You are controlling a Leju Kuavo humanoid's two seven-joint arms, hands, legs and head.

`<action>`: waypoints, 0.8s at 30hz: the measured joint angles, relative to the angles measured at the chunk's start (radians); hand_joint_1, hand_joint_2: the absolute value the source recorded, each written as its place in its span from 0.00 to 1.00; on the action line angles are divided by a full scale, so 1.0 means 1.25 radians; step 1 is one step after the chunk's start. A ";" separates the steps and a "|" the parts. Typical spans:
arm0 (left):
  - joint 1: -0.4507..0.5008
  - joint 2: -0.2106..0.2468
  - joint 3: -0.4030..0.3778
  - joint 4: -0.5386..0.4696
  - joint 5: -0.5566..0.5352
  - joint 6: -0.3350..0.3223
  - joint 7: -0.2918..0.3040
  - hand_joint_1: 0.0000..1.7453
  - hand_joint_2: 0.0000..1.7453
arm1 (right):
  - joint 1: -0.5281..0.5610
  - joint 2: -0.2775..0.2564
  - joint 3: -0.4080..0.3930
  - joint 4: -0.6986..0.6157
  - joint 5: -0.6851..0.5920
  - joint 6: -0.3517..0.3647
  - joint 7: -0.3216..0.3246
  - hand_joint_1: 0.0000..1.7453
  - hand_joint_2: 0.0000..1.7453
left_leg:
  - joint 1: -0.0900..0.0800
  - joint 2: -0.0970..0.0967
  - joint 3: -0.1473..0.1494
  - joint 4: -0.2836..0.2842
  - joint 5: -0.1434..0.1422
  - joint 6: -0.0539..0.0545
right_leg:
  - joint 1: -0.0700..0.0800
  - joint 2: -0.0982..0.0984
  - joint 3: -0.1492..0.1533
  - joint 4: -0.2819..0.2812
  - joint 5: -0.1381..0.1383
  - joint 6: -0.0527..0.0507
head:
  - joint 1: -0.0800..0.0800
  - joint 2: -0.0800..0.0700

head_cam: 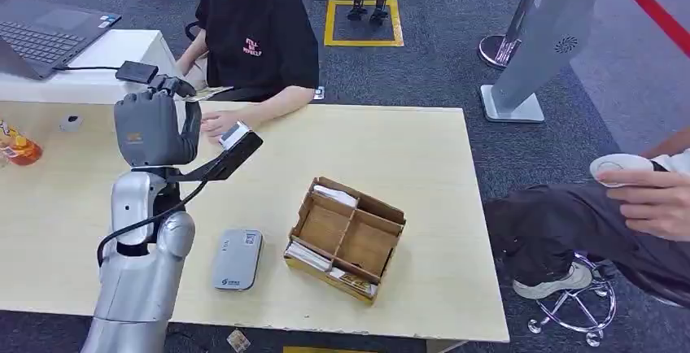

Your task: Pass the card to the sensor for recognition and then transmit it.

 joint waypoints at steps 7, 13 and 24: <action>-0.008 -0.003 0.065 0.072 -0.022 0.027 -0.006 1.00 1.00 | 0.000 0.000 0.008 0.005 0.000 -0.001 0.000 0.00 0.00 | 0.000 0.000 0.000 0.000 0.000 0.000 | 0.000 0.000 0.000 0.000 0.000 0.000 | 0.000 0.000; -0.008 -0.003 0.084 0.109 -0.027 0.038 -0.012 1.00 1.00 | 0.000 0.000 0.012 0.008 0.000 -0.001 0.000 0.00 0.00 | 0.000 0.000 0.000 0.000 0.000 0.000 | 0.000 0.000 0.000 0.000 0.000 0.000 | 0.000 0.000; -0.007 -0.004 0.094 0.135 -0.035 0.040 -0.014 0.07 1.00 | 0.002 0.000 0.014 0.009 0.000 -0.001 -0.002 0.00 0.00 | 0.000 0.000 0.000 0.000 0.000 0.000 | 0.000 0.000 0.000 0.000 0.000 0.000 | 0.000 0.000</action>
